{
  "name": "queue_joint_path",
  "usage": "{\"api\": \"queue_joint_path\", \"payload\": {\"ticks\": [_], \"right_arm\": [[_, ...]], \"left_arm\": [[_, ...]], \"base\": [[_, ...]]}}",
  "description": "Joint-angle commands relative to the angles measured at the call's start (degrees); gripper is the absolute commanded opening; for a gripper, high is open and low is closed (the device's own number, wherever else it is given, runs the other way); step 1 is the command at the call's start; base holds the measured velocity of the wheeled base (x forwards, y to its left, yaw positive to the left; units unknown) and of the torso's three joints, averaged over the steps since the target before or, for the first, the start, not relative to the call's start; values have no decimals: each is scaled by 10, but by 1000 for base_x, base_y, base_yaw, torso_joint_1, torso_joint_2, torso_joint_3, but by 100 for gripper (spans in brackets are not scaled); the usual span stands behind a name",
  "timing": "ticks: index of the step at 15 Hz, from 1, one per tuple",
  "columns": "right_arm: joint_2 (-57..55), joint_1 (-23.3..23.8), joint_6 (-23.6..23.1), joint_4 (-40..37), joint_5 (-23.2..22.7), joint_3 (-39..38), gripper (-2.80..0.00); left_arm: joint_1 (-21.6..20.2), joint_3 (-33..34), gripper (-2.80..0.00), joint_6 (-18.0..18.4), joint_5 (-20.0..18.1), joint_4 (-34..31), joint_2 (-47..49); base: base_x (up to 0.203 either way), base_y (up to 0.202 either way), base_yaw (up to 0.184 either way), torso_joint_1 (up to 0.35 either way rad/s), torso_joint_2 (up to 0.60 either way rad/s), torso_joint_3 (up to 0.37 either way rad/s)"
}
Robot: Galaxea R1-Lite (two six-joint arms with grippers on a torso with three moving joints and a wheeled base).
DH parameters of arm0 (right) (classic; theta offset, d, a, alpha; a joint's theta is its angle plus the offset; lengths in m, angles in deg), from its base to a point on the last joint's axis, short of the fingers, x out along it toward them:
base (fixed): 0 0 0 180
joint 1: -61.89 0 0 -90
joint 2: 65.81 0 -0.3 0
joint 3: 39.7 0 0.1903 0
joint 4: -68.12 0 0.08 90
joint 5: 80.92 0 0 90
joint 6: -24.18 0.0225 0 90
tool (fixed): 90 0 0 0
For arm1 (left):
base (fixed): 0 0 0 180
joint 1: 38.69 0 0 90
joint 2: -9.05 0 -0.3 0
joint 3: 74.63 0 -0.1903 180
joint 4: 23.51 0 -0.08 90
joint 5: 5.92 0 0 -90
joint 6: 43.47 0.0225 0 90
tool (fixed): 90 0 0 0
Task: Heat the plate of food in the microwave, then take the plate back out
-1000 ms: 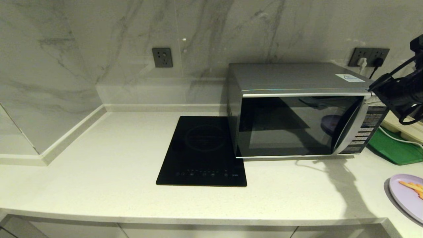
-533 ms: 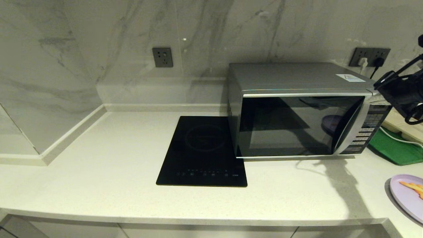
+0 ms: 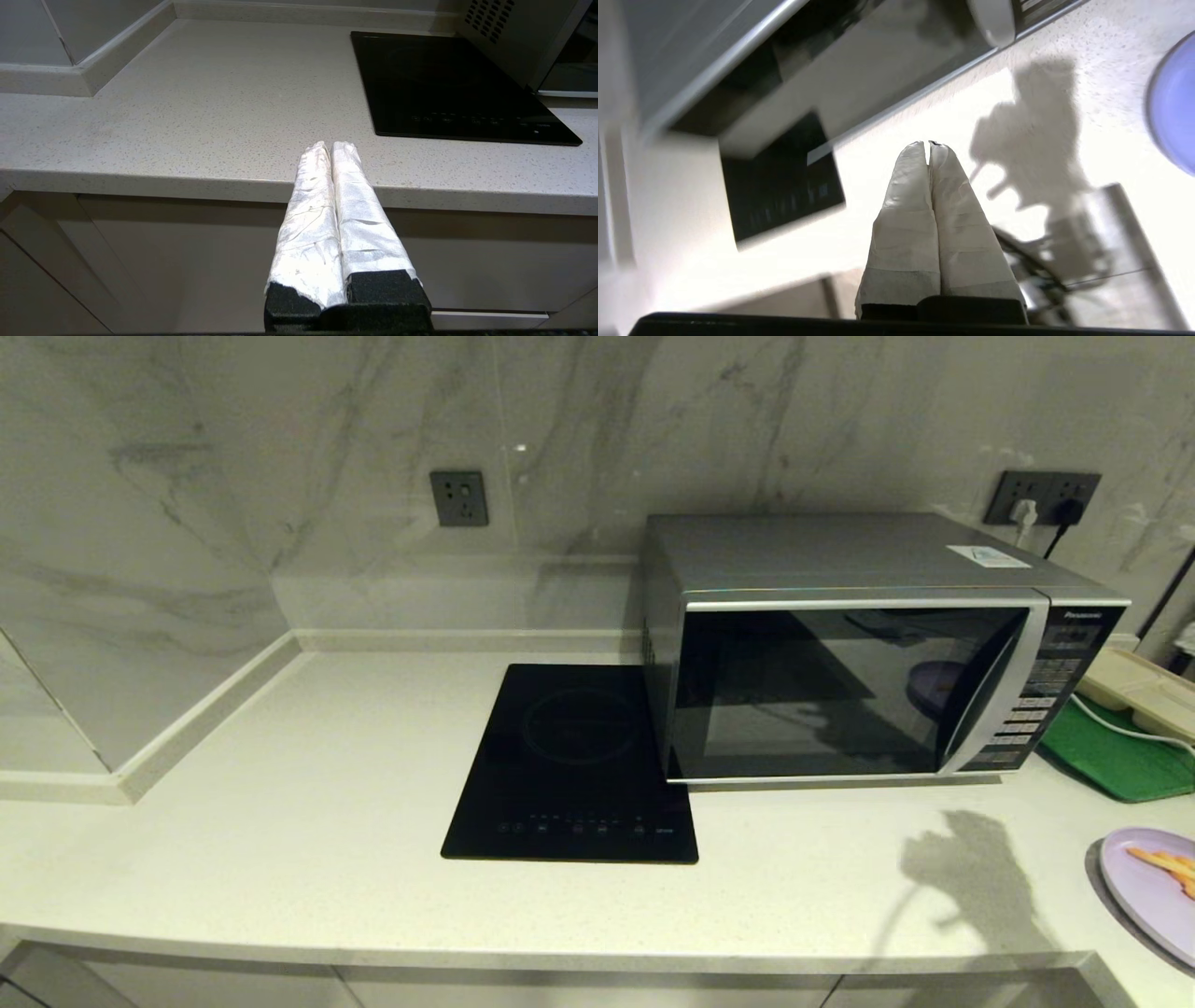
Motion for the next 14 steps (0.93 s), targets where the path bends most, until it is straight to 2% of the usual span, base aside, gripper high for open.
{"api": "queue_joint_path", "payload": {"ticks": [1, 6, 8, 10, 14], "right_arm": [[128, -16, -48, -83, -10, 21, -280], [345, -31, -176, -264, -22, 24, -280], [427, -44, -227, -311, -20, 2, -280], [507, -87, -252, -343, -11, -48, -280], [646, -106, -271, -349, 22, -146, -280]], "left_arm": [[0, 0, -280, 0, 0, 0, 0], [0, 0, -280, 0, 0, 0, 0], [0, 0, -280, 0, 0, 0, 0], [0, 0, -280, 0, 0, 0, 0], [0, 0, -280, 0, 0, 0, 0]], "base": [[0, 0, 0, 0, 0, 0], [0, 0, 0, 0, 0, 0], [0, 0, 0, 0, 0, 0], [0, 0, 0, 0, 0, 0], [0, 0, 0, 0, 0, 0]]}}
